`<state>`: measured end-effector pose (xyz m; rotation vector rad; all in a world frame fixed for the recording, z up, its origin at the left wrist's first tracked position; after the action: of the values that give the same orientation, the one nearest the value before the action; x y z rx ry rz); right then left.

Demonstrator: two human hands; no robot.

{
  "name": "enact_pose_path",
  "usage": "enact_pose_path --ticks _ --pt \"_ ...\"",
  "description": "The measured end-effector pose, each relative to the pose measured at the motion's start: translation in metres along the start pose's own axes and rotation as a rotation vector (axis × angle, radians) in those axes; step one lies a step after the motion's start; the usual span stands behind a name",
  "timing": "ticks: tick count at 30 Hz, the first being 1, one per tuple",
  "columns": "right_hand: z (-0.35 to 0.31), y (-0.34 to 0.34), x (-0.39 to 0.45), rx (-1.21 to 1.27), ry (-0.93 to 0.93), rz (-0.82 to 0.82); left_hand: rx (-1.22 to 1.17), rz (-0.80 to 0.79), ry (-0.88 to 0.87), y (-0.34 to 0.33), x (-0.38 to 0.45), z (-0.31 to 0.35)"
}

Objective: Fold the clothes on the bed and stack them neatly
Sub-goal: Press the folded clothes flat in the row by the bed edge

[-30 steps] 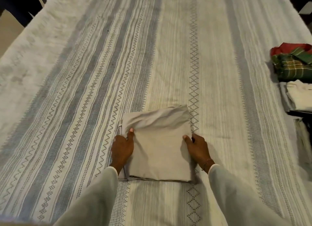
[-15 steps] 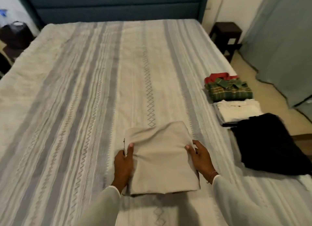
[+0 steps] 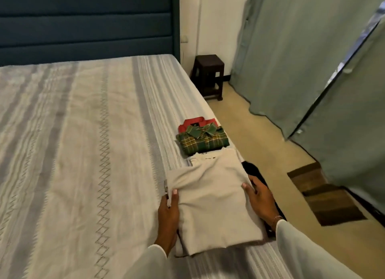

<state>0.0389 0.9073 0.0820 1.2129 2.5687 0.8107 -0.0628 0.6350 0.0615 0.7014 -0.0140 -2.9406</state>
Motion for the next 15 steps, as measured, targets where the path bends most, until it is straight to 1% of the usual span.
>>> enact_pose_path --ticks 3,5,9,11,13,15 --pt "0.024 0.037 0.039 -0.016 0.000 0.034 0.040 -0.011 -0.062 -0.064 -0.005 -0.008" --pt "0.041 0.057 0.063 -0.039 -0.027 0.048 0.035 -0.050 -0.064 -0.103 -0.009 -0.015" --pt "0.083 0.076 0.094 -0.076 -0.088 0.060 0.053 -0.091 -0.050 -0.151 -0.011 -0.035" --pt "0.107 0.074 0.108 -0.117 -0.120 0.018 0.137 -0.084 -0.017 -0.166 -0.005 -0.055" --pt "0.128 0.067 0.114 -0.183 -0.178 -0.059 0.243 -0.088 0.029 -0.173 0.005 -0.080" --pt "0.147 0.055 0.112 -0.253 -0.203 -0.151 0.342 -0.083 0.098 -0.175 0.009 -0.089"
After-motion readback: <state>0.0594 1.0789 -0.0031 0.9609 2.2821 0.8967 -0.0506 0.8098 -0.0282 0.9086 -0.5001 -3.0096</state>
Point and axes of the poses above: each hand's wrist, its own x-axis towards the middle knuckle, its own y-axis out of the back of the hand, z = x × y, the point moved 2 cm from there along x, towards the middle knuckle, and after that the axes turned 13 degrees about z, right-handed, at the moved point
